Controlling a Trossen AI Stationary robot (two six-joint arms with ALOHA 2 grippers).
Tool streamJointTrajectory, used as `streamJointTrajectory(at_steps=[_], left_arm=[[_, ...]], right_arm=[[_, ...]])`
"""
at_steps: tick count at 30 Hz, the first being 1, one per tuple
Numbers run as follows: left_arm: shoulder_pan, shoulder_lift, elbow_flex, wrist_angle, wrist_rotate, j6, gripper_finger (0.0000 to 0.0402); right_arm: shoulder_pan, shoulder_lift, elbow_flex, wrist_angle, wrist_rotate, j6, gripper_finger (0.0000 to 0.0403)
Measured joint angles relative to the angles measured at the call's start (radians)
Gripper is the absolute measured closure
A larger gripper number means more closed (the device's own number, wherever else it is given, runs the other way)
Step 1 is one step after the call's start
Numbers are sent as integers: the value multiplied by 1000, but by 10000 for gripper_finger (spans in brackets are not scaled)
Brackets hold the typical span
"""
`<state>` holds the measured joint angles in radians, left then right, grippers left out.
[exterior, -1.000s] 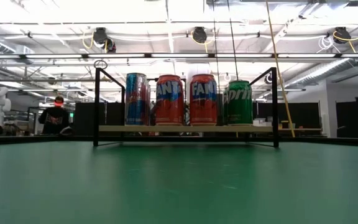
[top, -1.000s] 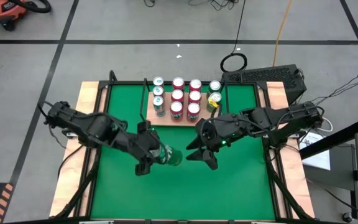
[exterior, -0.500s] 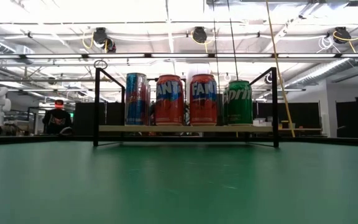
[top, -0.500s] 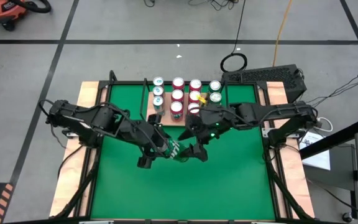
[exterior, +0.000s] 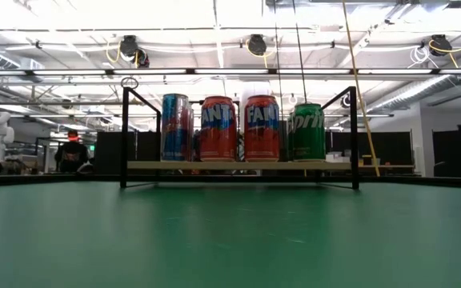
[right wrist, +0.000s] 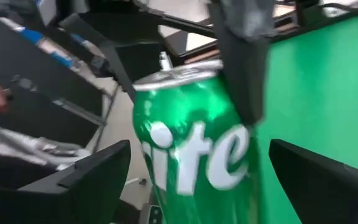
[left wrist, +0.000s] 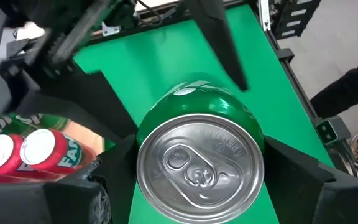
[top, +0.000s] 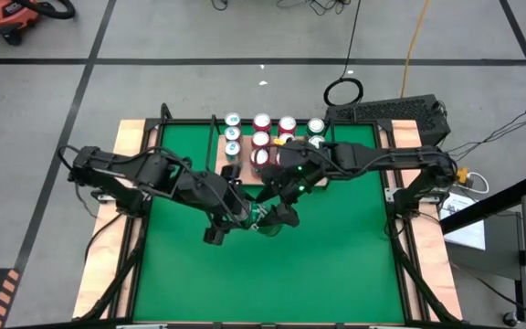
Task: Place canned beverage on shelf
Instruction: Put the green soda can on the shelf aligned with the other green soda cans
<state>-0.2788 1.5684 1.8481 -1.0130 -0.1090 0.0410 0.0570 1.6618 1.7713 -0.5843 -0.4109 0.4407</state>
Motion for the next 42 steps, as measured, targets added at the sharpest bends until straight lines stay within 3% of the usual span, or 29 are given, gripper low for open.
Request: streamJointTrajectory(at_steps=[7,16,20,24,29,36,42], left_arm=[[17,0,0,29,9,27,132],[21,-1,1,29,-21,21,130],[10,-1,1,23,-157,5,74],[5,-7,2,25,-278,-130,15],[7,-26,3,42,-314,-309,26],[-16,-91,2,-6,-487,-661,27],[-34,-132,2,-25,-504,-863,27]], right_arm=[[-11,25,0,12,-114,-40,36],[-30,26,0,26,-122,-58,111],[-43,21,-1,18,-118,-72,102],[-67,0,-3,13,-124,-71,92],[-108,-42,-3,23,-138,-69,103],[-171,-95,-1,46,-136,-53,100],[-188,-103,-1,194,-86,30,100]])
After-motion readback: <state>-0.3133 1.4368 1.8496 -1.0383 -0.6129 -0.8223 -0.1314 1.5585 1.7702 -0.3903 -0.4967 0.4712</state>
